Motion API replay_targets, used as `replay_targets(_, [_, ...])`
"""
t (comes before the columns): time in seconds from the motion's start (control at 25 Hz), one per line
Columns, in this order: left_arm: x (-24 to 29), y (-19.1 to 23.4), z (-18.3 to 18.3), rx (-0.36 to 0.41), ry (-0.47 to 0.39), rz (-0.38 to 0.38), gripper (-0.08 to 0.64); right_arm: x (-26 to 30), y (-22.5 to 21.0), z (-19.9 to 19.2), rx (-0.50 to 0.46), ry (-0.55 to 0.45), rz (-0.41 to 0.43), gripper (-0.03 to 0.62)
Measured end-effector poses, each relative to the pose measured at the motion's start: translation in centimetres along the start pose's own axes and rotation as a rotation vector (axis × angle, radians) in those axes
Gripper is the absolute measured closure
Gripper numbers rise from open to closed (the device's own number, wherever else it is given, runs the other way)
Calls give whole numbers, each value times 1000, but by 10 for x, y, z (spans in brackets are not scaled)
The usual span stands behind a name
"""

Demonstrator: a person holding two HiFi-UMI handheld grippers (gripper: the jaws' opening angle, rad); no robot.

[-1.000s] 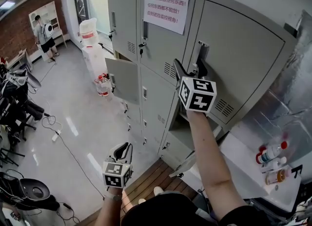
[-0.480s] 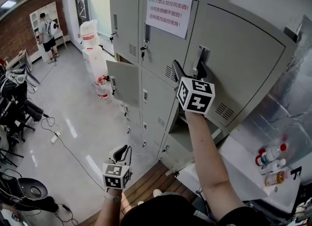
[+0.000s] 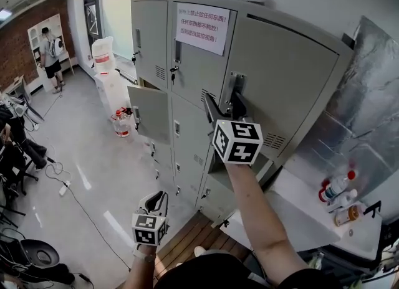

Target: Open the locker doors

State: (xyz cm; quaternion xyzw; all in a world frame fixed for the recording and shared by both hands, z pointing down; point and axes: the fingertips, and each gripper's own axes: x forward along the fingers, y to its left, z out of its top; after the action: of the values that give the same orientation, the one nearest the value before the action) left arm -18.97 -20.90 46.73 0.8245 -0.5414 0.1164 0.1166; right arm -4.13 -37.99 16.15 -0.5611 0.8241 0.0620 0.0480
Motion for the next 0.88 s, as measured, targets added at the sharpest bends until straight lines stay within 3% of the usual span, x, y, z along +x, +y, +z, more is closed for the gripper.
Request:
replay_targets(0.28, [-16,-15,-17,12,-4,-53,504,-50,22,9,-5,-14,6,333])
replay_targets(0.68, [-16,-50,-36,56,-5,-163,505,-125,30,18,-93,-59,-20,448])
replay_targets(0.88, [-7,-69,-33,91,-2,-211,505,-158,31,21,-123,-85,-4,448])
